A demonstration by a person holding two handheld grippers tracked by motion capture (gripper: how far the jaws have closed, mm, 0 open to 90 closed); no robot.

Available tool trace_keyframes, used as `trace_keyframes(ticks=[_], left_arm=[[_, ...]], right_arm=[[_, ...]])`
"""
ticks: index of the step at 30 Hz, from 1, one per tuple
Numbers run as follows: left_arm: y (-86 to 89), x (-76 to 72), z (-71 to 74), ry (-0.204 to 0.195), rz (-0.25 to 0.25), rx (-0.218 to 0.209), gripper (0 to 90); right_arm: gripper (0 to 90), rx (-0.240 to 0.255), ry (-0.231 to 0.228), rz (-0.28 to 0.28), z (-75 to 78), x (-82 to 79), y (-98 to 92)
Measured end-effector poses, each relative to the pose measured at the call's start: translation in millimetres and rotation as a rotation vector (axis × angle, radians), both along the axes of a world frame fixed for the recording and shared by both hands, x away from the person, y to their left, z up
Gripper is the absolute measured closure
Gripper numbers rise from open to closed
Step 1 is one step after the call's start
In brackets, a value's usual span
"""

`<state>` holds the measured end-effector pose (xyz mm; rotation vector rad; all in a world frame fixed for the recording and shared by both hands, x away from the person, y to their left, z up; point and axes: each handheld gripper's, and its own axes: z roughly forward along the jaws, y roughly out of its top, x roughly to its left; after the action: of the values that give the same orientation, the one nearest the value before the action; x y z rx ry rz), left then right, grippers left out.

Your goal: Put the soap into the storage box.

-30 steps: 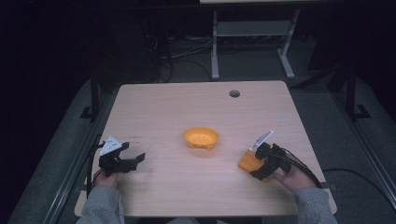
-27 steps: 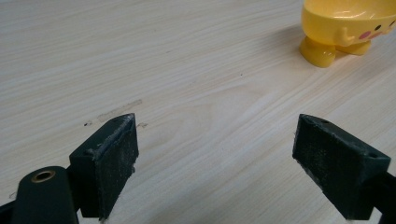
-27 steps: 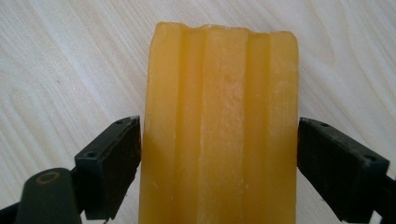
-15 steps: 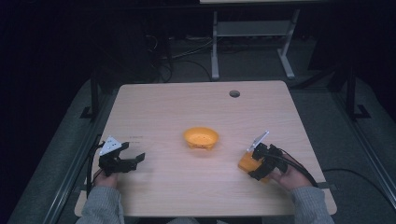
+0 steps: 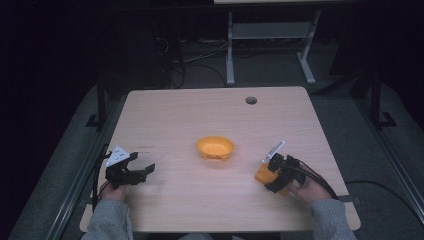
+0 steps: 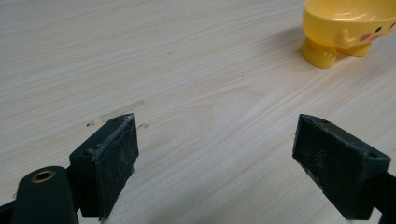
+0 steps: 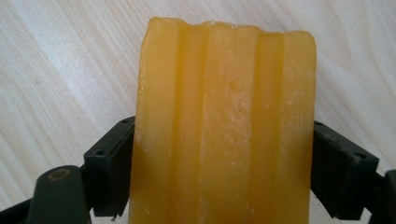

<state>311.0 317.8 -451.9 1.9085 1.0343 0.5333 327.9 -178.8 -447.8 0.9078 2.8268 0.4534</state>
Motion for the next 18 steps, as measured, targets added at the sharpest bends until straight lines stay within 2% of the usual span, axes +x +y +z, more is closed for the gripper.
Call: trace_keyframes(ticks=[10, 18], left_arm=[[0.4, -0.1, 0.3, 0.0, -0.001, 0.001, 13.8], [0.7, 0.1, 0.1, 0.001, 0.002, -0.002, 13.8]], right_arm=[[20.0, -0.003, -0.002, 0.001, -0.2, 0.1, 0.1], [21.0, 0.011, 0.002, 0.033, 0.1, -1.1, -1.6]])
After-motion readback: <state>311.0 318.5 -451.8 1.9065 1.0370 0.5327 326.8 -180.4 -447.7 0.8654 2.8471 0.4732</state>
